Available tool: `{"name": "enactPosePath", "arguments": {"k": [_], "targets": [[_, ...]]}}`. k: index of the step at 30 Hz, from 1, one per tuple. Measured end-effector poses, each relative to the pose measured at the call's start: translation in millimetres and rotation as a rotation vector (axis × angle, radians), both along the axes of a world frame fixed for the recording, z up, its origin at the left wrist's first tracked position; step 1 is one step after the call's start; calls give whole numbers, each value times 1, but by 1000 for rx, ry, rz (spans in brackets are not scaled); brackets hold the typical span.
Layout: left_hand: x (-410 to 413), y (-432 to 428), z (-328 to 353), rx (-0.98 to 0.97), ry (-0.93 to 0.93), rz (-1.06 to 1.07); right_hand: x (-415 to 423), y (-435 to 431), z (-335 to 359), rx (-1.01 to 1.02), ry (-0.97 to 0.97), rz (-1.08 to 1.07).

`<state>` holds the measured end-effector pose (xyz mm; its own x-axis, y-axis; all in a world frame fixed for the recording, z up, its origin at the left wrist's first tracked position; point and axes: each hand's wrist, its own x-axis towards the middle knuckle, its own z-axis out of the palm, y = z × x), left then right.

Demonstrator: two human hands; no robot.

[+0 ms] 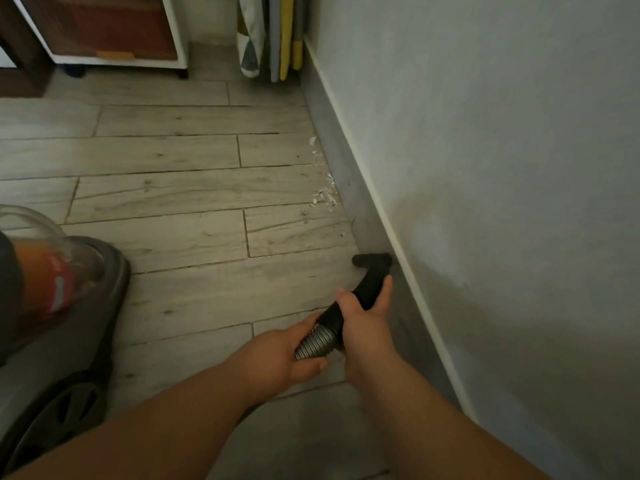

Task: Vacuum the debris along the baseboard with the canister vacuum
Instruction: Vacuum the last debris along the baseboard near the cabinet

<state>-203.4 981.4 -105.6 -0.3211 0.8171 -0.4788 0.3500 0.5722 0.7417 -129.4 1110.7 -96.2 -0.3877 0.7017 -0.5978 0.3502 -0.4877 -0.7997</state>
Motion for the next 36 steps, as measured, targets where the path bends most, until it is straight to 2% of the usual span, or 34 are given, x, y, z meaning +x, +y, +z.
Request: {"name": "enactPosePath", "arguments": {"k": [10, 15, 19, 25, 36], "targets": [[-16, 24, -14, 94, 27, -41, -9, 28, -14, 58, 76, 11], [-26, 28, -9, 96, -56, 14, -27, 33, -14, 46, 52, 37], [-21, 32, 6, 105, -25, 53, -29, 39, 2, 18, 45, 53], [-8, 44, -3, 138, -85, 87, -22, 57, -3, 34, 77, 101], [6, 42, -15, 101, -32, 153, -27, 67, -7, 38, 53, 163]]}}
